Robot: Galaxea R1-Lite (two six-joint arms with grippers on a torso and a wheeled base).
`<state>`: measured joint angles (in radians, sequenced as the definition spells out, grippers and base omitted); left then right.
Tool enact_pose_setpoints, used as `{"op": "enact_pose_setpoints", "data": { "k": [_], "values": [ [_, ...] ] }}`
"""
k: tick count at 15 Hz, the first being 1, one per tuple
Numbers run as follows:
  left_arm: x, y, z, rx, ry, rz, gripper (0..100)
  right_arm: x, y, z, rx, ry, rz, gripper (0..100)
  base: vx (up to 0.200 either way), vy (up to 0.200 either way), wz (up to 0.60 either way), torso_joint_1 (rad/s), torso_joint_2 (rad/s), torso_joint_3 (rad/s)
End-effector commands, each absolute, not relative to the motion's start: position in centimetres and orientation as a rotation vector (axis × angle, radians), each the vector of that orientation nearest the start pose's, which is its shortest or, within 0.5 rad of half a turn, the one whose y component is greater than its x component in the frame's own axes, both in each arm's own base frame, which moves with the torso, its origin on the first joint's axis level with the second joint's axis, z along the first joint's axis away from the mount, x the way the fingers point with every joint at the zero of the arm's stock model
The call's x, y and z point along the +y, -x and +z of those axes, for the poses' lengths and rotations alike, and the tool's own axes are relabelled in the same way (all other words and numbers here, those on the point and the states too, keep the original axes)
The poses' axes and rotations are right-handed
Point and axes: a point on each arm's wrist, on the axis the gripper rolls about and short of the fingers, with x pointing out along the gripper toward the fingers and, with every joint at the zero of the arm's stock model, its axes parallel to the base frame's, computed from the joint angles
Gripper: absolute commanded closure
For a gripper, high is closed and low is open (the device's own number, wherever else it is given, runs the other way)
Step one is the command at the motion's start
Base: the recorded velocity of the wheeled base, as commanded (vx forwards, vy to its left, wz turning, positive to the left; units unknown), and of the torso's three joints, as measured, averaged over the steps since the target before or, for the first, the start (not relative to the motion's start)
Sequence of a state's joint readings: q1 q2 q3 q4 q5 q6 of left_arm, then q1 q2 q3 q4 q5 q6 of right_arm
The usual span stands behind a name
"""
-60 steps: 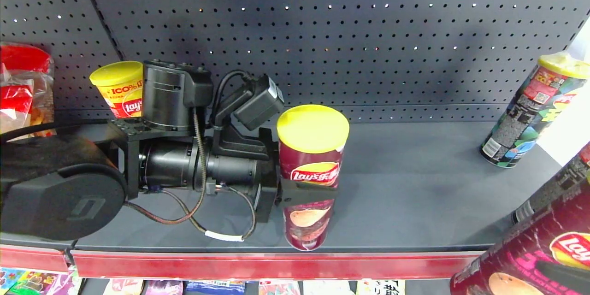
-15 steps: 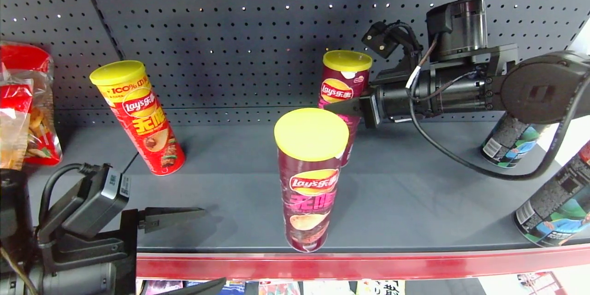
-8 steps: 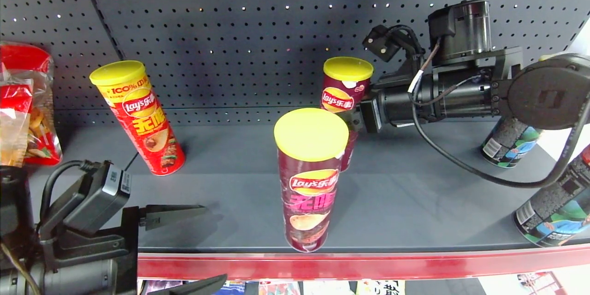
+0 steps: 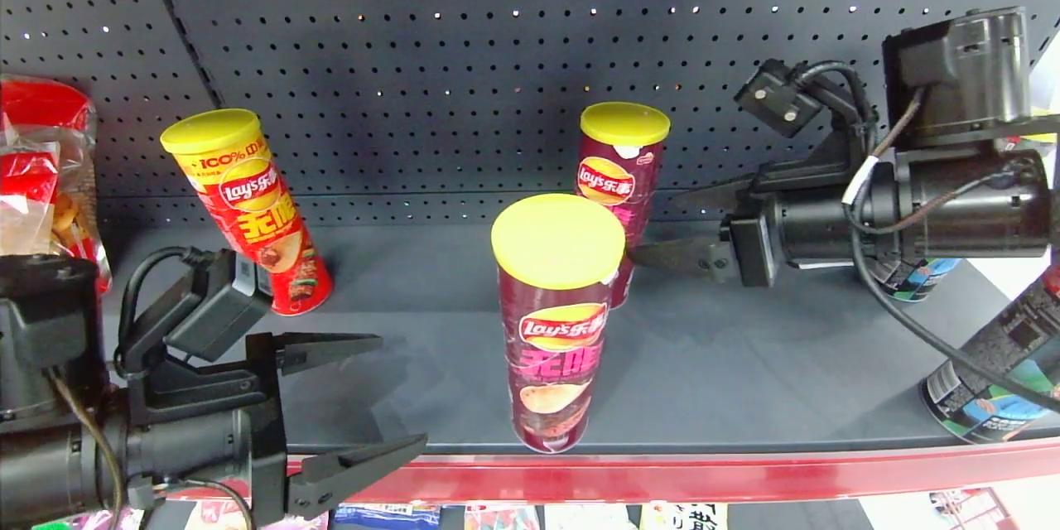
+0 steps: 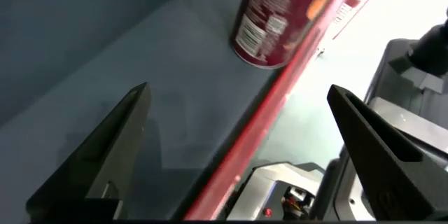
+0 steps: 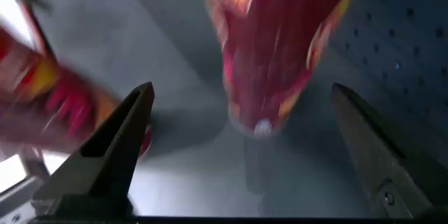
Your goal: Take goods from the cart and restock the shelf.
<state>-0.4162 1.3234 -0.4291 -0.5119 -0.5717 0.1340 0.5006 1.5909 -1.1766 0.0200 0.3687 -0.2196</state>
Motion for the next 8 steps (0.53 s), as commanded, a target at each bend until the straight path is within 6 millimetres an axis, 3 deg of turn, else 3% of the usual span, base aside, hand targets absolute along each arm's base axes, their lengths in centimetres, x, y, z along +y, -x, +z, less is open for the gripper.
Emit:
{"op": "enact_pose_setpoints", "data": {
  "k": [1,5,8],
  "values": [
    [-9.1,-17.7,16.0,0.365,-0.088,-1.002,0,13.4,-22.7,26.8,0.306,0.233,0.895,0,0.000,0.000,0.00,0.000,0.00,0.000],
    [-9.6,-18.7,15.5,0.380,-0.106,-1.011,0,11.6,-19.3,27.8,0.249,0.239,0.881,0,0.000,0.000,0.00,0.000,0.00,0.000],
    [-10.0,-19.4,14.8,0.400,-0.133,-1.023,0,8.7,-14.0,27.7,0.183,0.225,0.886,0,0.000,0.000,0.00,0.000,0.00,0.000]
  ]
}}
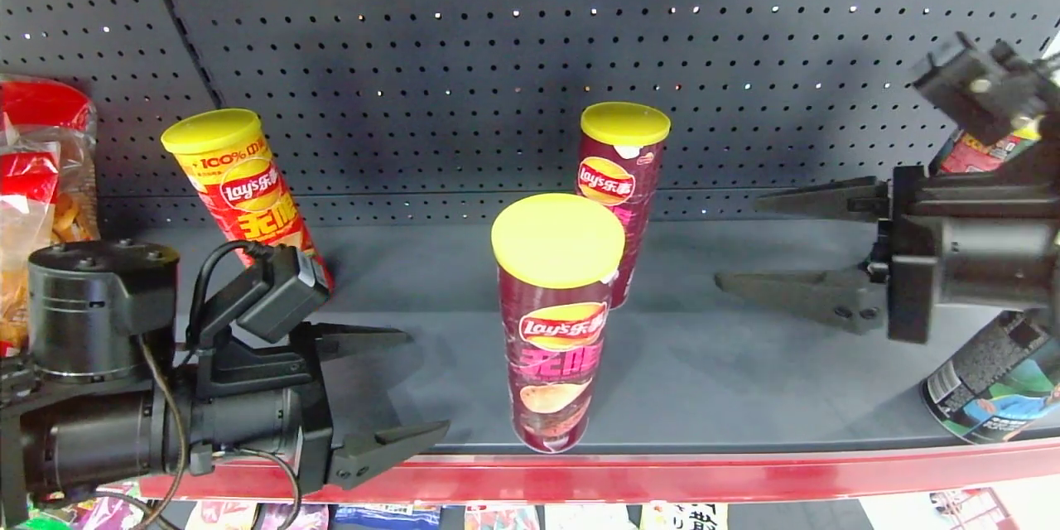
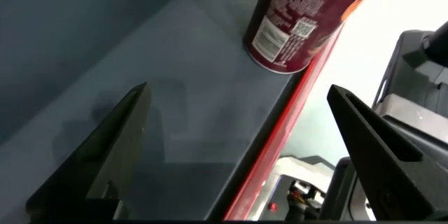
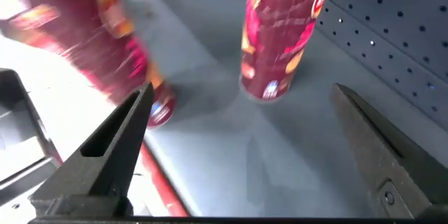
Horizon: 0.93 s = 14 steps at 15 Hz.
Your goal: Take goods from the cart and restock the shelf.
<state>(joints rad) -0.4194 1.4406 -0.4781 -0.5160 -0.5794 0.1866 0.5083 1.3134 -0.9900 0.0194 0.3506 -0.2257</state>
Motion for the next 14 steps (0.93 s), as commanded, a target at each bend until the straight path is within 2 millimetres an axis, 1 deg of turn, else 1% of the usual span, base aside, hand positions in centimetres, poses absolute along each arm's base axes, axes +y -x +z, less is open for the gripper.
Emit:
{"op": "enact_pose_setpoints", "data": {
  "k": [1,3,4,6,8,11,14],
  "values": [
    [-10.1,-19.7,14.6,0.403,-0.142,-1.024,0,7.9,-12.6,27.5,0.164,0.224,0.884,0,0.000,0.000,0.00,0.000,0.00,0.000],
    [-10.5,-20.2,14.5,0.407,-0.146,-1.029,0,6.8,-10.6,27.0,0.136,0.221,0.880,0,0.000,0.000,0.00,0.000,0.00,0.000],
    [-10.9,-20.6,14.5,0.410,-0.148,-1.034,0,6.3,-9.9,26.8,0.125,0.217,0.873,0,0.000,0.000,0.00,0.000,0.00,0.000],
    [-11.5,-21.4,14.3,0.417,-0.151,-1.042,0,5.8,-9.1,26.7,0.129,0.176,0.861,0,0.000,0.000,0.00,0.000,0.00,0.000],
    [-11.9,-22.0,14.4,0.413,-0.153,-1.046,0,5.8,-9.0,26.7,0.132,0.159,0.856,0,0.000,0.000,0.00,0.000,0.00,0.000],
    [-13.3,-23.1,14.2,0.414,-0.168,-1.067,0,5.8,-9.0,26.8,0.129,0.159,0.854,0,0.000,0.000,0.00,0.000,0.00,0.000],
    [-14.2,-23.5,14.0,0.421,-0.174,-1.083,0,5.8,-9.0,26.8,0.128,0.157,0.853,0,0.000,0.000,0.00,0.000,0.00,0.000]
  ]
}}
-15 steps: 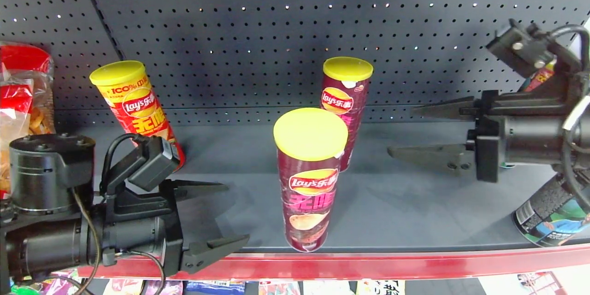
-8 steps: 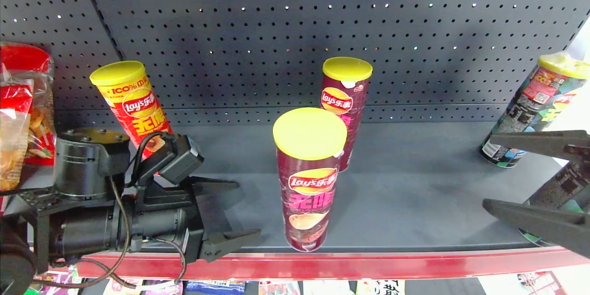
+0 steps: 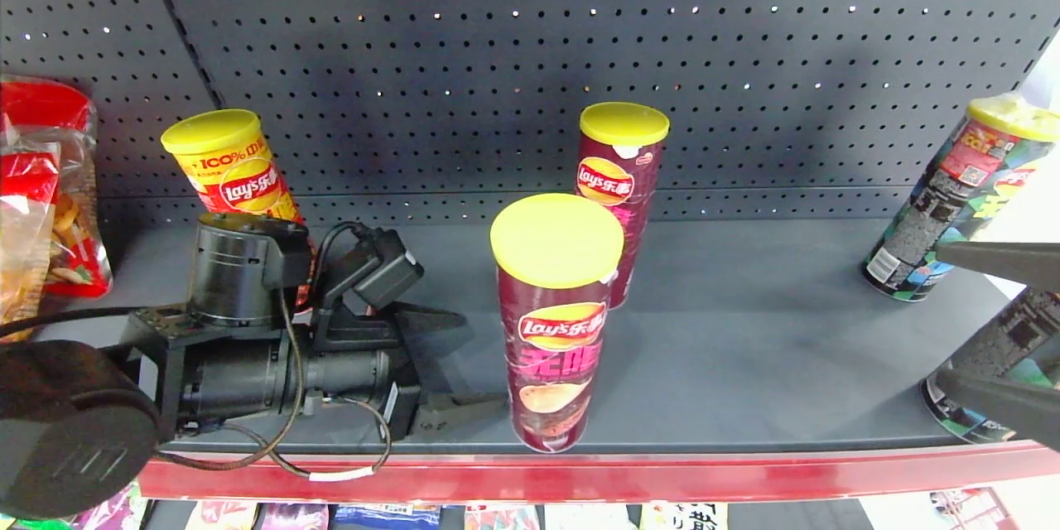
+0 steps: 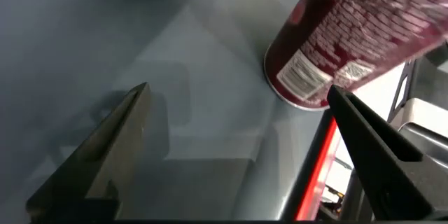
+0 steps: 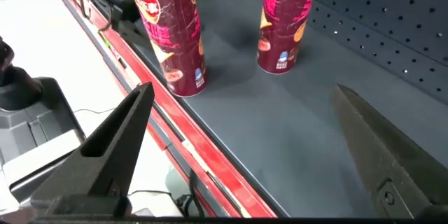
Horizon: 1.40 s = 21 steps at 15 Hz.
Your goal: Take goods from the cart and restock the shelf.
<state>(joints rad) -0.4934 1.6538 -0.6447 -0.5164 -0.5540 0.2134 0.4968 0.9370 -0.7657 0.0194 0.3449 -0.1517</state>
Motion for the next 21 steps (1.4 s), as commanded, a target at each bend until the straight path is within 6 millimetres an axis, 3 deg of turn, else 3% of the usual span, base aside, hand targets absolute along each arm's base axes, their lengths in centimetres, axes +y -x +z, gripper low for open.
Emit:
{"op": "enact_pose_setpoints", "data": {
  "k": [1,21],
  "values": [
    [-14.3,-23.5,13.9,0.423,-0.175,-1.084,0,5.8,-9.0,26.8,0.128,0.157,0.853,0,0.000,0.000,0.00,0.000,0.00,0.000],
    [-17.2,-26.1,13.8,0.398,-0.187,-1.121,0,5.9,-9.2,26.7,0.136,0.158,0.855,0,0.000,0.000,0.00,0.000,0.00,0.000]
  ]
}}
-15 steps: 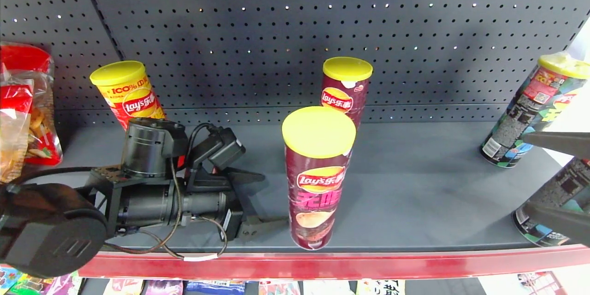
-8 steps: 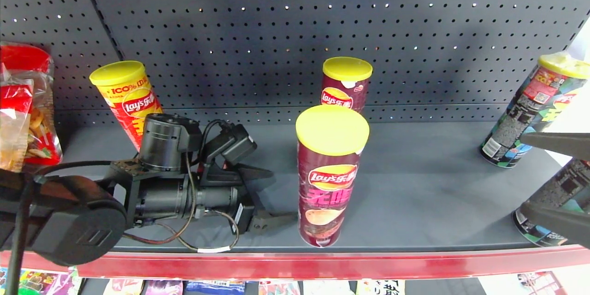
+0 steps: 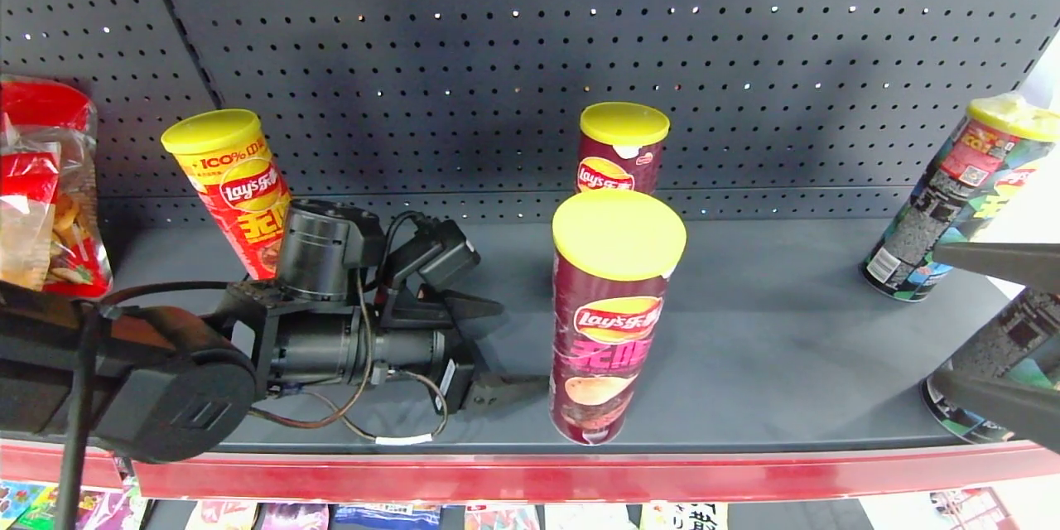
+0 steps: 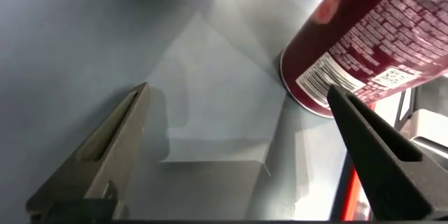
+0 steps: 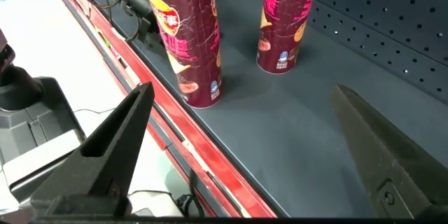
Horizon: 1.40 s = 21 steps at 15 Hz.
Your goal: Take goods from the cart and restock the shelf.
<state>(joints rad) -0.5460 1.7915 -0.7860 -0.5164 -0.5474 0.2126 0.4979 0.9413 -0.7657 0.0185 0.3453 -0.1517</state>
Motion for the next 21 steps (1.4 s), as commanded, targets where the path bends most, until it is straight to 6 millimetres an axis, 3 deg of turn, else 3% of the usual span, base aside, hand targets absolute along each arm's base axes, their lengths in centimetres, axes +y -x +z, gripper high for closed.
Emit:
{"op": "enact_pose_setpoints", "data": {
  "k": [1,12,14,16,18,21],
  "values": [
    [-17.3,-26.3,13.8,0.397,-0.186,-1.121,0,5.9,-9.2,26.7,0.136,0.158,0.855,0,0.000,0.000,0.00,0.000,0.00,0.000],
    [-17.8,-26.0,13.7,0.390,-0.194,-1.119,0,5.6,-8.8,26.4,0.140,0.156,0.847,0,0.000,0.000,0.00,0.000,0.00,0.000],
    [-15.8,-23.8,15.0,0.337,-0.184,-1.063,0,5.1,-7.9,24.3,0.178,0.167,0.841,0,0.000,0.000,0.00,0.000,0.00,0.000],
    [-13.4,-20.1,16.6,0.306,-0.152,-0.988,0,4.4,-6.7,23.1,0.179,0.170,0.822,0,0.000,0.000,0.00,0.000,0.00,0.000],
    [-10.7,-16.4,17.9,0.257,-0.137,-0.789,0,3.6,-5.8,22.7,0.162,0.164,0.759,0,0.000,0.000,0.00,0.000,0.00,0.000],
    [-6.9,-11.3,16.7,0.238,-0.164,-0.555,0,2.5,-4.6,20.6,0.171,0.170,0.616,0,0.000,0.000,0.00,0.000,0.00,0.000]
  ]
}}
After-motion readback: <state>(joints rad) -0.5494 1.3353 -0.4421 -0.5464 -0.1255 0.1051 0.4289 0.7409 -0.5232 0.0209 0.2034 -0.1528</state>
